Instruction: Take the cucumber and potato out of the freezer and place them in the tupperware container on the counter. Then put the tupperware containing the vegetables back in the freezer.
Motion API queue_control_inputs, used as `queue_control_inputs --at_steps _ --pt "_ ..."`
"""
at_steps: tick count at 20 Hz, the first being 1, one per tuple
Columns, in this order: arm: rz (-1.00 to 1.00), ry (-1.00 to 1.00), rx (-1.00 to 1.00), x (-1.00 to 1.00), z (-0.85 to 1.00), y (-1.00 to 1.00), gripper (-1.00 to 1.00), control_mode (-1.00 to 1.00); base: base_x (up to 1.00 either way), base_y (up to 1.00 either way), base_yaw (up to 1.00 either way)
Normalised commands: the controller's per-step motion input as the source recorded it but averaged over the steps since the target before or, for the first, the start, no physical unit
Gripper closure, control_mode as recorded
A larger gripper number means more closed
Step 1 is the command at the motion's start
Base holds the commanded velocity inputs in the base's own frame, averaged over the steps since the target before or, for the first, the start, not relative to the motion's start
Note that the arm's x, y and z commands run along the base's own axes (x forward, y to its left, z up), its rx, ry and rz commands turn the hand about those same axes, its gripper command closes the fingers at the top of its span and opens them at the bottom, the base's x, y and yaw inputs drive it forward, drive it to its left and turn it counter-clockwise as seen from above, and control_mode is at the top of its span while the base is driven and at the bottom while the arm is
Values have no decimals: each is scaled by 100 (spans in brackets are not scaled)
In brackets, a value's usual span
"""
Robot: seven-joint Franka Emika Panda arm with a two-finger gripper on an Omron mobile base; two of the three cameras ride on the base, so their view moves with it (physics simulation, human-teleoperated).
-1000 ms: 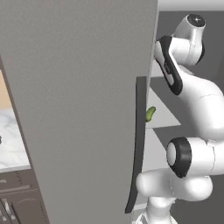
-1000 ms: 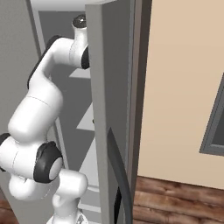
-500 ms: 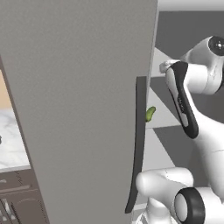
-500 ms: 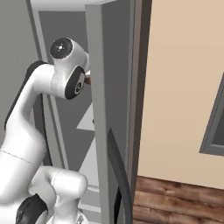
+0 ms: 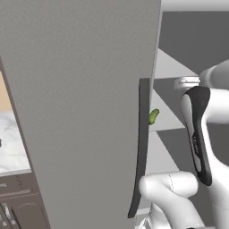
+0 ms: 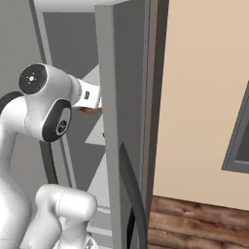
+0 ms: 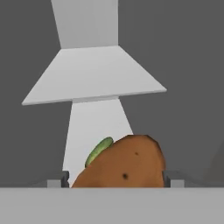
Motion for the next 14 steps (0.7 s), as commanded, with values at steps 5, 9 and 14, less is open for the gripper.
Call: queue_control_inputs --at_steps 5,9,14 --pt "0 3 0 -69 0 13 100 -100 0 0 0" --pt "0 5 0 -42 0 1 100 -100 0 0 0" --pt "0 3 0 -22 0 7 100 100 -23 11 0"
